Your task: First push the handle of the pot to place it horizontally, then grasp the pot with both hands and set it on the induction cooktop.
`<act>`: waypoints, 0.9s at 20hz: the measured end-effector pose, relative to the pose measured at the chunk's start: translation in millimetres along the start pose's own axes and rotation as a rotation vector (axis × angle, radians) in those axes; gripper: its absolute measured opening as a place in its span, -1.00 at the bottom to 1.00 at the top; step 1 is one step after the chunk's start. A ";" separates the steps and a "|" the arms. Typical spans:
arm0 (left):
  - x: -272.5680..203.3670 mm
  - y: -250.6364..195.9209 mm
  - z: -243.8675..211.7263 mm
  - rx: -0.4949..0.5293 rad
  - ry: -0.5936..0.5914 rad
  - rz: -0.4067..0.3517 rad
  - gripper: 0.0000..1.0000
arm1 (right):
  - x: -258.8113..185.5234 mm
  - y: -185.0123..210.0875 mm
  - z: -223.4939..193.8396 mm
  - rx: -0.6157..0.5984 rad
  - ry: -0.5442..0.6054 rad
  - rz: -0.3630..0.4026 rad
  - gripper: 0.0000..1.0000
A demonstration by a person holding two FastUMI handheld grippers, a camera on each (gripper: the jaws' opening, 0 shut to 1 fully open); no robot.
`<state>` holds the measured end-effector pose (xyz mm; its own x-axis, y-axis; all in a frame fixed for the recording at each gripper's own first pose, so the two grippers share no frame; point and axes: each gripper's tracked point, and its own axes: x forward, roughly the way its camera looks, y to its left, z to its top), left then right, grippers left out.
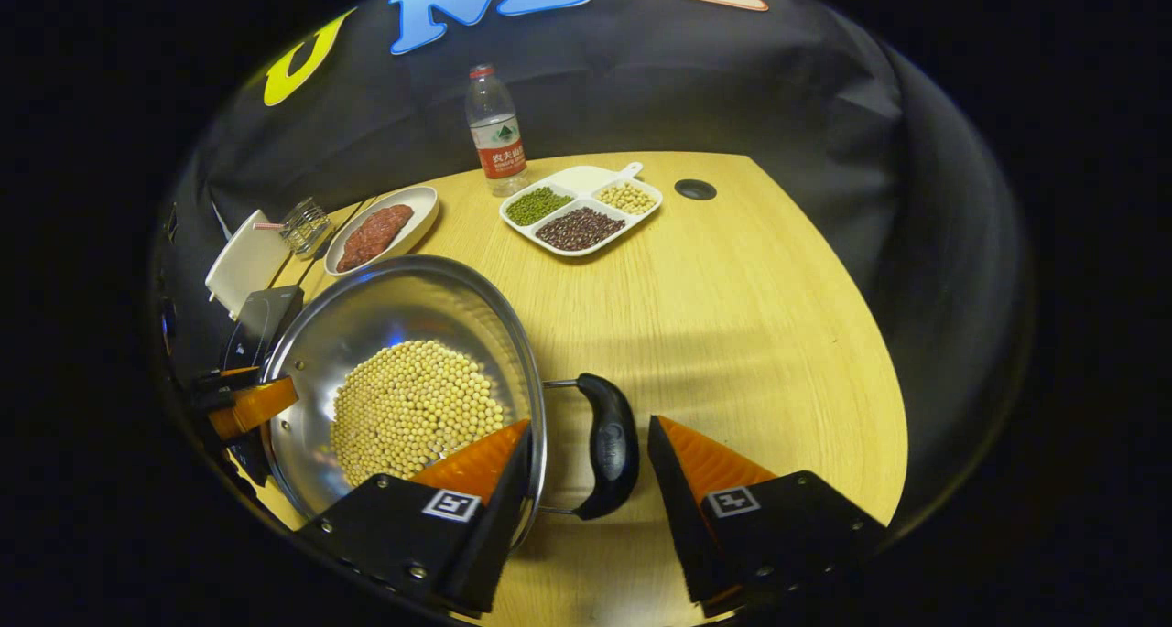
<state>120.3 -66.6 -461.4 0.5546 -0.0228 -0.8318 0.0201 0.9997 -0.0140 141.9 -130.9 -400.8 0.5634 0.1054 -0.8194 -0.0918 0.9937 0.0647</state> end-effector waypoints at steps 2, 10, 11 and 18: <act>2.2 -6.3 0.5 -0.003 0.007 -0.008 0.51 | 3.6 -0.5 0.8 -0.011 -0.001 -0.006 0.23; 2.2 -5.3 1.1 0.021 0.016 -0.011 0.24 | -1.5 0.9 -1.6 0.004 0.014 -0.033 0.07; 0.9 -5.2 -0.8 0.016 0.020 -0.019 0.25 | -3.9 2.3 -1.5 0.008 0.015 -0.038 0.07; -42.5 15.0 14.0 0.020 0.001 -0.051 0.18 | -52.6 29.8 0.1 0.018 -0.021 -0.069 0.07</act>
<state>108.7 -50.8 -418.5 0.5512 -0.0737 -0.8311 0.0646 0.9969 -0.0456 109.6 -106.8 -355.7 0.5854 0.0370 -0.8099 -0.0375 0.9991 0.0185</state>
